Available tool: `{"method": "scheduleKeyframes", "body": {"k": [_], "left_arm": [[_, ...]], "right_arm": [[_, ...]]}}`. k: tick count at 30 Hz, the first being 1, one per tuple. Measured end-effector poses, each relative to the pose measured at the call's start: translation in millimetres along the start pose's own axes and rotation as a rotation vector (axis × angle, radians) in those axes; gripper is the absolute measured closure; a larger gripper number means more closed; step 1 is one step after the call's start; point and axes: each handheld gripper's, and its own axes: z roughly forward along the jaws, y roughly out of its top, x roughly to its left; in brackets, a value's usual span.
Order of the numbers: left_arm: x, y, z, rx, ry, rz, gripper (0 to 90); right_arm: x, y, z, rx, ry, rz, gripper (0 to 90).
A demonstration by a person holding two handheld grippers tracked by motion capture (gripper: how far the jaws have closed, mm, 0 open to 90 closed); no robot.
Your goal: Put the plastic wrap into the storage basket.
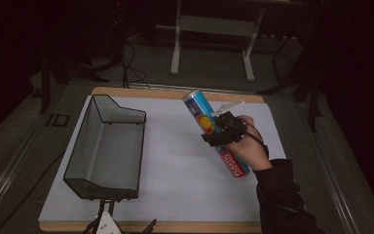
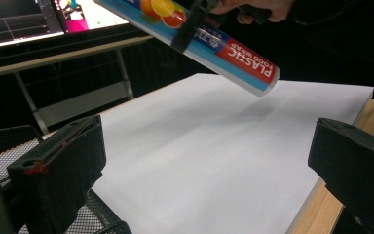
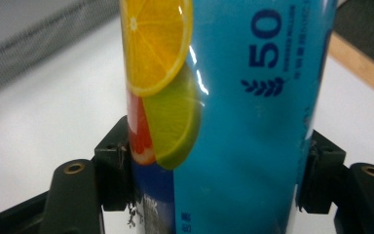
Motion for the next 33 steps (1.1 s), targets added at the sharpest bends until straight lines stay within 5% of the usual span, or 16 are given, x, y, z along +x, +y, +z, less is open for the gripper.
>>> {"method": "scheduleKeyframes", "body": {"k": [25, 33], "left_arm": [[0.0, 0.6, -4.3, -0.016, -0.001, -0.014, 0.8], [-1.9, -0.3, -4.4, -0.013, -0.001, -0.02, 0.8]], "right_arm": [[75.9, 113.8, -7.4, -0.227, 0.097, 0.01, 32.0], [94.6, 136.4, -5.6, -0.297, 0.124, 0.053, 31.9]]}}
